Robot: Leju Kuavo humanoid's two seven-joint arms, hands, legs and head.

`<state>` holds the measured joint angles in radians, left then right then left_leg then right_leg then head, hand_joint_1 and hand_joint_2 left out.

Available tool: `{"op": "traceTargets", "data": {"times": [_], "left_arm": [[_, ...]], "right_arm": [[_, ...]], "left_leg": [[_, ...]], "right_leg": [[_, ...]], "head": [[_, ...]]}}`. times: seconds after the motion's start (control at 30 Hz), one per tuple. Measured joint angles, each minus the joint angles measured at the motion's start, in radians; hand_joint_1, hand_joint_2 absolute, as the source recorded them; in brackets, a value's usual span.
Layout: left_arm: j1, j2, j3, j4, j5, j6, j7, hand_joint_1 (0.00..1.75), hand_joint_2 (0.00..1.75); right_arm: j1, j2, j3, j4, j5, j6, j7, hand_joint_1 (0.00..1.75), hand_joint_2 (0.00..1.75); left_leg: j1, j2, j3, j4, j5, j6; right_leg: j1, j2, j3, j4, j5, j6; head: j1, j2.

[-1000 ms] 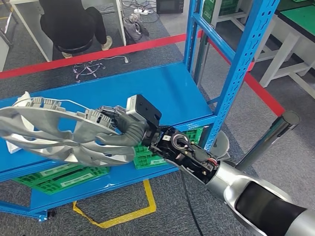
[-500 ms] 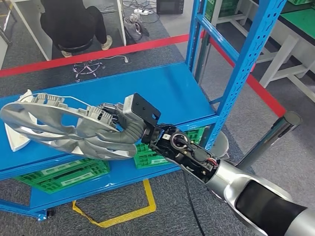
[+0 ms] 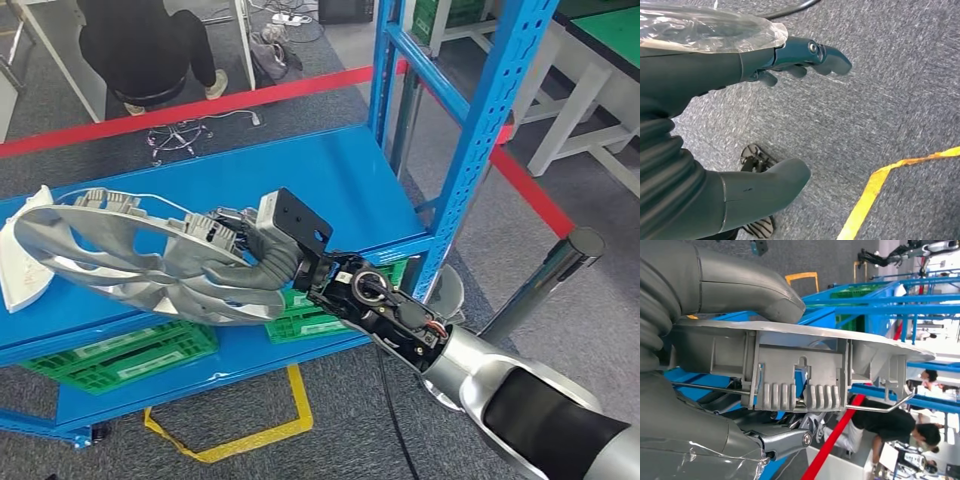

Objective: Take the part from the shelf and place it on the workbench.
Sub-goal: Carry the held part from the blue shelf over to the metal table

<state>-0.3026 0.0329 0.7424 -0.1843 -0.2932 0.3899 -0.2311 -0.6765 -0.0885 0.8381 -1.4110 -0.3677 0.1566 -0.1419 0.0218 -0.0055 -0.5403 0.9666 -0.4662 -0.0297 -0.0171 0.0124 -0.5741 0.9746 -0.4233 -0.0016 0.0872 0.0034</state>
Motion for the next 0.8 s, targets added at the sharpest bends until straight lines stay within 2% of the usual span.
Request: {"op": "traceTargets", "data": {"times": [0.03,0.1,0.13,0.17,0.2,0.23,0.3,0.33,0.37,0.47,0.5,0.53,0.57,0.63,0.67,0.7,0.73,0.8], "left_arm": [[-0.001,0.0,0.0,0.0,0.0,0.0,0.0,0.0,1.75],[-0.001,0.0,0.0,0.0,0.0,0.0,0.0,0.0,1.75],[0.0,0.0,0.0,0.0,0.0,0.0,0.0,0.0,1.75],[0.002,0.0,0.0,0.0,0.0,0.0,0.0,0.0,1.75],[0.003,0.0,0.0,0.0,0.0,0.0,0.001,0.0,1.75],[0.003,0.0,0.0,0.0,0.0,0.0,0.001,0.0,1.75],[0.0,0.0,0.0,0.0,0.0,0.0,0.002,0.0,1.75],[-0.002,0.0,-0.001,0.0,0.0,0.0,0.003,0.0,1.75],[-0.004,0.0,-0.001,0.0,0.0,0.001,0.004,0.0,1.75],[-0.005,0.0,-0.003,0.0,0.0,0.002,0.007,0.0,1.75],[-0.005,-0.001,-0.003,0.0,0.0,0.002,0.008,0.0,1.75],[-0.006,-0.001,-0.004,0.0,0.0,0.002,0.008,0.0,1.75],[-0.006,-0.002,-0.006,0.0,0.0,0.002,0.008,0.0,1.75],[-0.006,-0.002,-0.01,0.0,0.0,0.001,0.008,0.0,1.75],[-0.005,-0.002,-0.012,0.0,0.0,0.0,0.008,0.0,1.75],[-0.005,-0.002,-0.014,0.0,0.0,-0.001,0.008,0.0,1.75],[-0.004,-0.002,-0.017,0.0,-0.001,-0.002,0.008,0.0,1.75],[-0.004,-0.003,-0.022,0.0,-0.003,-0.006,0.008,0.0,1.75]], "right_arm": [[-0.001,0.0,0.0,0.0,0.0,0.0,0.0,1.75,1.75],[-0.001,0.0,0.001,0.0,0.0,0.0,0.0,1.75,1.75],[-0.001,0.0,0.002,0.0,0.0,0.0,0.0,1.75,1.75],[0.0,0.0,0.003,0.001,0.0,0.0,0.0,1.75,1.75],[0.0,0.0,0.004,0.001,0.0,0.0,0.001,1.75,1.75],[0.0,0.0,0.005,0.001,0.0,0.0,0.001,1.75,1.75],[0.0,0.0,0.006,0.001,0.0,0.0,0.001,1.75,1.75],[0.0,0.0,0.005,0.001,0.0,0.0,0.0,1.75,1.75],[-0.001,0.0,0.005,0.001,0.001,-0.001,-0.002,1.75,1.75],[0.0,-0.001,0.005,0.001,0.004,-0.002,-0.005,1.75,1.75],[0.0,-0.001,0.005,0.001,0.005,-0.002,-0.006,1.75,1.75],[0.0,-0.002,0.005,0.002,0.006,-0.002,-0.007,1.75,1.75],[0.0,-0.002,0.005,0.002,0.007,-0.002,-0.008,1.75,1.75],[0.001,-0.004,0.005,0.003,0.008,-0.002,-0.008,1.75,1.75],[0.002,-0.006,0.005,0.004,0.009,-0.002,-0.008,1.75,1.75],[0.003,-0.008,0.005,0.005,0.01,-0.003,-0.008,1.75,1.75],[0.004,-0.009,0.005,0.006,0.011,-0.003,-0.008,1.75,1.75],[0.003,-0.011,0.005,0.007,0.012,-0.003,-0.008,1.75,1.75]], "left_leg": [[0.0,0.0,-0.02,0.041,-0.025,-0.003],[0.0,0.001,-0.09,0.182,-0.092,-0.008],[0.0,0.001,-0.125,0.25,-0.116,-0.009],[0.0,0.001,-0.145,0.288,-0.122,-0.008],[0.0,0.001,-0.146,0.286,-0.109,-0.006],[0.0,0.001,-0.126,0.243,-0.079,-0.002],[-0.003,0.001,-0.053,0.096,-0.01,0.008],[-0.005,0.001,-0.025,0.036,0.011,0.012],[-0.008,0.001,-0.011,0.001,0.021,0.015],[-0.011,0.001,-0.011,-0.014,0.029,0.026],[-0.009,0.002,-0.013,-0.016,0.034,0.032],[-0.008,0.004,-0.014,-0.019,0.039,0.039],[-0.007,0.005,-0.017,-0.02,0.043,0.043],[-0.009,0.006,-0.026,-0.02,0.05,0.049],[-0.01,0.006,-0.03,-0.019,0.053,0.05],[-0.011,0.006,-0.034,-0.018,0.056,0.05],[-0.012,0.005,-0.037,-0.017,0.058,0.049],[-0.013,0.005,-0.041,-0.015,0.061,0.046]], "right_leg": [[-0.001,-0.001,0.0,-0.002,0.002,-0.006],[0.0,-0.004,-0.005,-0.003,0.006,-0.015],[0.002,-0.004,-0.008,-0.003,0.007,-0.018],[0.004,-0.004,-0.011,-0.003,0.009,-0.019],[0.006,-0.004,-0.012,-0.003,0.01,-0.02],[0.007,-0.004,-0.013,-0.003,0.012,-0.021],[0.01,-0.003,-0.013,-0.002,0.014,-0.017],[0.011,-0.003,-0.015,-0.001,0.016,-0.013],[0.013,-0.002,-0.017,-0.001,0.019,-0.008],[0.011,-0.003,-0.023,-0.002,0.023,0.008],[0.009,-0.004,-0.029,0.01,0.01,0.014],[0.008,-0.004,-0.042,0.04,-0.015,0.018],[0.007,-0.005,-0.063,0.094,-0.053,0.022],[0.007,-0.006,-0.112,0.237,-0.132,0.028],[0.007,-0.006,-0.124,0.285,-0.151,0.029],[0.007,-0.006,-0.119,0.296,-0.15,0.029],[0.007,-0.006,-0.094,0.264,-0.131,0.028],[0.009,-0.006,-0.009,0.124,-0.074,0.019]], "head": [[-0.004,0.0],[-0.01,0.0],[-0.012,0.0],[-0.011,0.0],[-0.012,0.0],[-0.012,0.0],[-0.014,0.0],[-0.014,0.0],[-0.014,0.0],[-0.013,0.0],[-0.011,0.0],[-0.009,0.0],[-0.006,0.0],[-0.001,0.0],[0.0,0.0],[0.001,0.0],[0.001,0.0],[0.004,0.0]]}}
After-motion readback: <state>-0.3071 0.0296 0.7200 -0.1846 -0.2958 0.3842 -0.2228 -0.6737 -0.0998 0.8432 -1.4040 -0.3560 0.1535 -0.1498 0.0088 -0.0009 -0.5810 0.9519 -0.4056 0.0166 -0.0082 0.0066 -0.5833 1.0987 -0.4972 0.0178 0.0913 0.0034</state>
